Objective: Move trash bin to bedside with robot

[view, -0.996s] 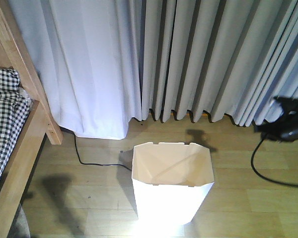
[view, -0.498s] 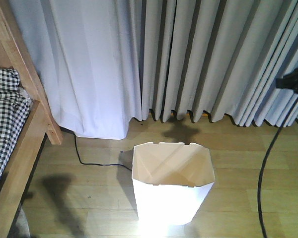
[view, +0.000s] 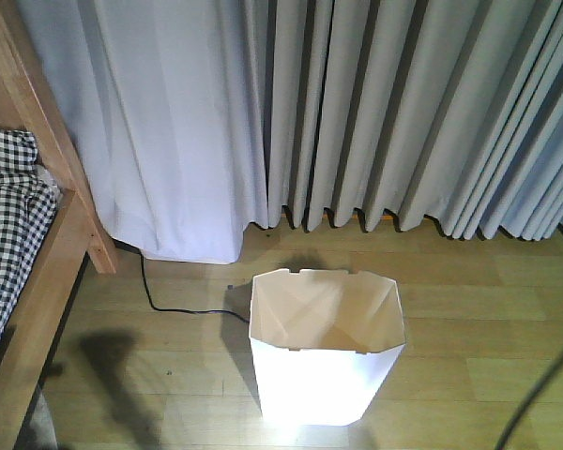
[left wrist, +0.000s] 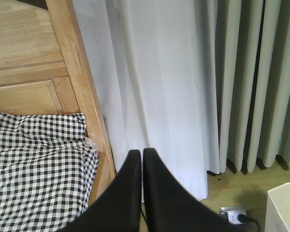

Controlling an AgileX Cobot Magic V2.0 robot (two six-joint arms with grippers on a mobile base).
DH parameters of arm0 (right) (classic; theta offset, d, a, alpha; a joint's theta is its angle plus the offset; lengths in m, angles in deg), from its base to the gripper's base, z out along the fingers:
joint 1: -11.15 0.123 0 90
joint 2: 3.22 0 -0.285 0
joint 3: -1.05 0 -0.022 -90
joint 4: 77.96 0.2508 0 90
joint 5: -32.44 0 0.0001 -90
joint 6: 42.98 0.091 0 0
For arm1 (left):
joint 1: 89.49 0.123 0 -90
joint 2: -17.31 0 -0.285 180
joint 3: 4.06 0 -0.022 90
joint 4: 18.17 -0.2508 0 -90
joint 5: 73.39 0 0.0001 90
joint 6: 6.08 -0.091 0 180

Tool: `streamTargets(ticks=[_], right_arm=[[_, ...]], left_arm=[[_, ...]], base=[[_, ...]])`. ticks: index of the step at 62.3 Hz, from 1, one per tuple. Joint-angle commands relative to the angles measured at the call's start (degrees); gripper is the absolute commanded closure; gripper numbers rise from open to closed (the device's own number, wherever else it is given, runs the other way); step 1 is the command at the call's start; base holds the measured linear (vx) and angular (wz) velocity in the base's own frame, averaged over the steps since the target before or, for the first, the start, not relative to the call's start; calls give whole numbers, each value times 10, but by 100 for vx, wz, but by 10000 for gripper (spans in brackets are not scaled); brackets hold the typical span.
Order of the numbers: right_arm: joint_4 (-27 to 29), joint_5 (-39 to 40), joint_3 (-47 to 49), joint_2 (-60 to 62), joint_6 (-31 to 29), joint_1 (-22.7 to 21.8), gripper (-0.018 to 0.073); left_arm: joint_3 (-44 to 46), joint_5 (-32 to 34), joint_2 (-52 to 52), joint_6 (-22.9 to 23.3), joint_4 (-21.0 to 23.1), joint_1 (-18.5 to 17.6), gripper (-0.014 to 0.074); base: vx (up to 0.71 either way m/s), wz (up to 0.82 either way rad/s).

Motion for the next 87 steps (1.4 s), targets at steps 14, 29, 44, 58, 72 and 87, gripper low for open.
streamTargets(ticks=[14,29,44,58,72,87], right_arm=[[65,2,-115,203,-8,16,319],[71,51,-160,209,-13,35,319],[87,77,-162,209,-10,35,577],[94,90,-162,209,-9,35,569],[94,90,-162,209,-9,35,570],[93,93,-162,209,-13,35,570]], left_arm=[[-17,42,-6,5,0,-4,602],[-17,42,-6,5,0,-4,602],[-17,42,-6,5,0,-4,602],[-17,42,-6,5,0,-4,602],[-17,42,-6,5,0,-4,602],[-17,42,-6,5,0,-4,602]], base=[[0,0],[0,0],[0,0],[0,0],[0,0],[0,0]])
